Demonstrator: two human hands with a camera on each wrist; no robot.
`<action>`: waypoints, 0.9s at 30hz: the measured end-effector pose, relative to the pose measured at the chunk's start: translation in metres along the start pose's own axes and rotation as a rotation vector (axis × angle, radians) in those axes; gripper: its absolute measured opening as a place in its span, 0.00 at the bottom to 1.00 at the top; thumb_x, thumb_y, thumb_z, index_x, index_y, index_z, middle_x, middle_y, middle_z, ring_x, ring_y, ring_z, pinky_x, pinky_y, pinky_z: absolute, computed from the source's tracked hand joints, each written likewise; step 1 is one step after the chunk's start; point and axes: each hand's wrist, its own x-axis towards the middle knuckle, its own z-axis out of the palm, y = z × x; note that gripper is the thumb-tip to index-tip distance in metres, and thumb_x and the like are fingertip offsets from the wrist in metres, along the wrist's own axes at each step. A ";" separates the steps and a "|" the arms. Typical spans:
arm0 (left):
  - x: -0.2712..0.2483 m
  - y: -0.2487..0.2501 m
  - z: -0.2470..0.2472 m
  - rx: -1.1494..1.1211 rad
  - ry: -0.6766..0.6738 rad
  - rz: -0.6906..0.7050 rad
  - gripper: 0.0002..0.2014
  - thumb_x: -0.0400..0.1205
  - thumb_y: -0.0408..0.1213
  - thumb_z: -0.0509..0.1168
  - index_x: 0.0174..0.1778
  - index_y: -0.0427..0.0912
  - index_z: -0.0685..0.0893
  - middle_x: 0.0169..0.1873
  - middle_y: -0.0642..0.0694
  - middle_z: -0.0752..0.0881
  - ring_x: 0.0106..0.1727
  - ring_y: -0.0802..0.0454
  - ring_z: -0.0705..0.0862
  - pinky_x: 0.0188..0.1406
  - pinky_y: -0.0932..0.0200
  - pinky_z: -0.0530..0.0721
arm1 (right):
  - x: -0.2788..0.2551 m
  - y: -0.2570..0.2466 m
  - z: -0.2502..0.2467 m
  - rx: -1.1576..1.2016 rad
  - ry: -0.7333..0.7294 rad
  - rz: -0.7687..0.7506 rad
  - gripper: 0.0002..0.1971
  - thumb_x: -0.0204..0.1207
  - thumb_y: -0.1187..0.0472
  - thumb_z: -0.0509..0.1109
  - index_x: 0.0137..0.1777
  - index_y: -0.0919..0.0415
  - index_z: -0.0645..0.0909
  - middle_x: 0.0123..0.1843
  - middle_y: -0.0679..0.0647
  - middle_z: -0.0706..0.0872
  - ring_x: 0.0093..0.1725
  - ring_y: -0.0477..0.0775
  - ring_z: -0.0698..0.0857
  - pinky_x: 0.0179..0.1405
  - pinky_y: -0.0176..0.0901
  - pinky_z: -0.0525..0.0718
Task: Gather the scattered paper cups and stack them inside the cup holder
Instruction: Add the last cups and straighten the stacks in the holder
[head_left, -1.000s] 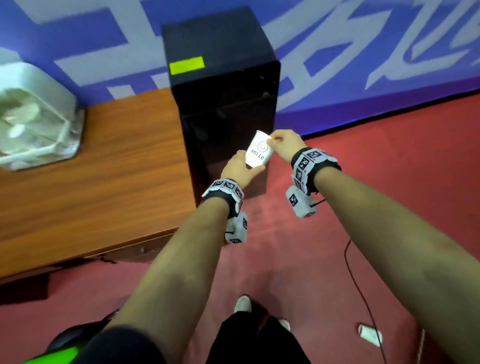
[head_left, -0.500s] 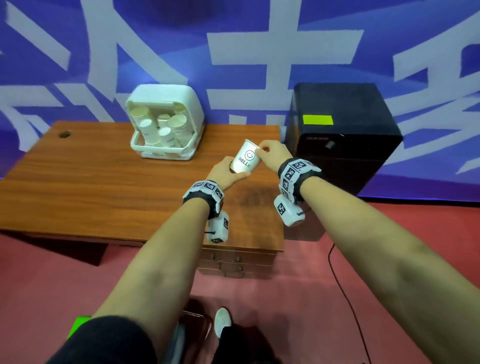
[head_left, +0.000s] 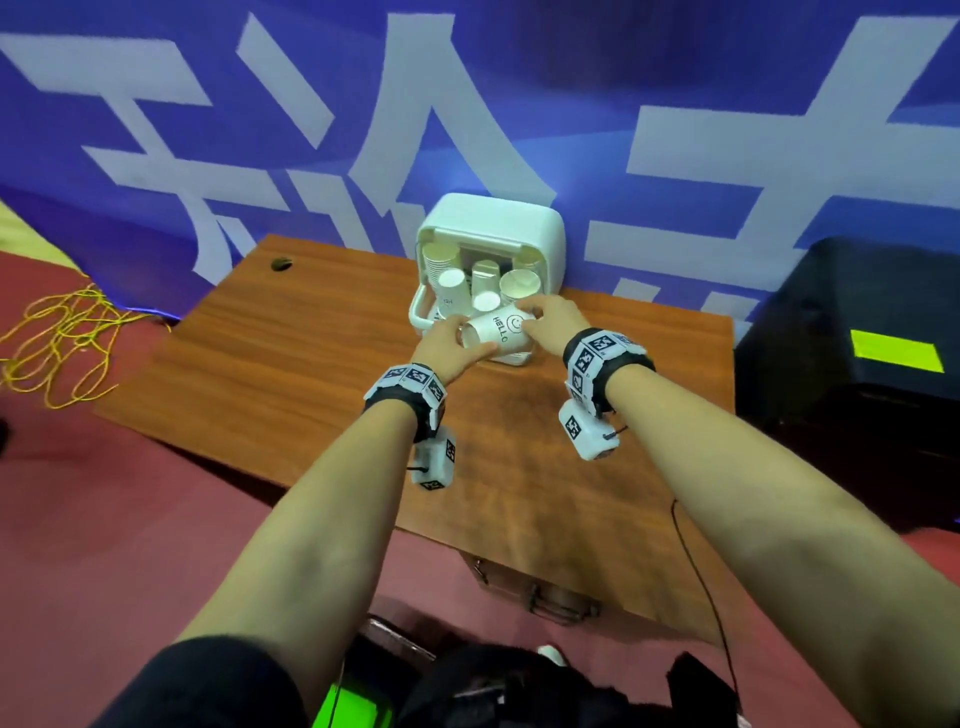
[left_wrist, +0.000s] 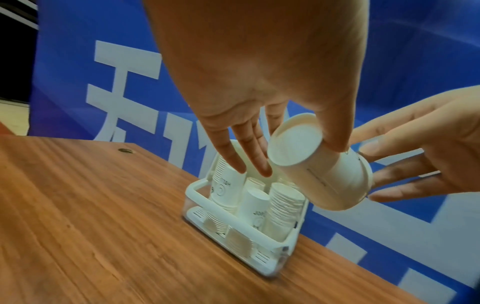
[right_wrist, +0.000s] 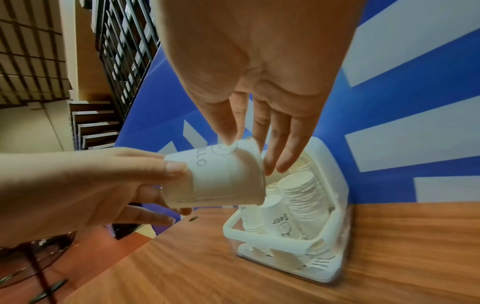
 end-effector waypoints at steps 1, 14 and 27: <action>0.006 -0.005 -0.006 -0.009 0.025 -0.012 0.28 0.74 0.48 0.75 0.65 0.38 0.78 0.53 0.43 0.84 0.52 0.46 0.83 0.49 0.55 0.79 | 0.010 -0.005 0.007 0.010 -0.018 -0.007 0.22 0.78 0.68 0.63 0.72 0.59 0.77 0.70 0.57 0.81 0.69 0.56 0.78 0.67 0.39 0.72; 0.108 -0.037 -0.066 0.041 0.247 -0.011 0.30 0.73 0.49 0.74 0.69 0.48 0.75 0.63 0.47 0.82 0.63 0.46 0.79 0.58 0.52 0.78 | 0.150 -0.047 0.045 -0.085 -0.173 -0.222 0.21 0.74 0.68 0.65 0.65 0.52 0.83 0.60 0.54 0.87 0.59 0.58 0.84 0.61 0.51 0.81; 0.181 -0.054 -0.035 0.305 0.087 0.059 0.32 0.81 0.50 0.67 0.80 0.45 0.66 0.74 0.43 0.73 0.69 0.40 0.72 0.66 0.45 0.75 | 0.224 -0.009 0.069 -0.015 -0.224 -0.242 0.25 0.78 0.70 0.58 0.75 0.57 0.74 0.68 0.59 0.82 0.67 0.60 0.80 0.70 0.54 0.74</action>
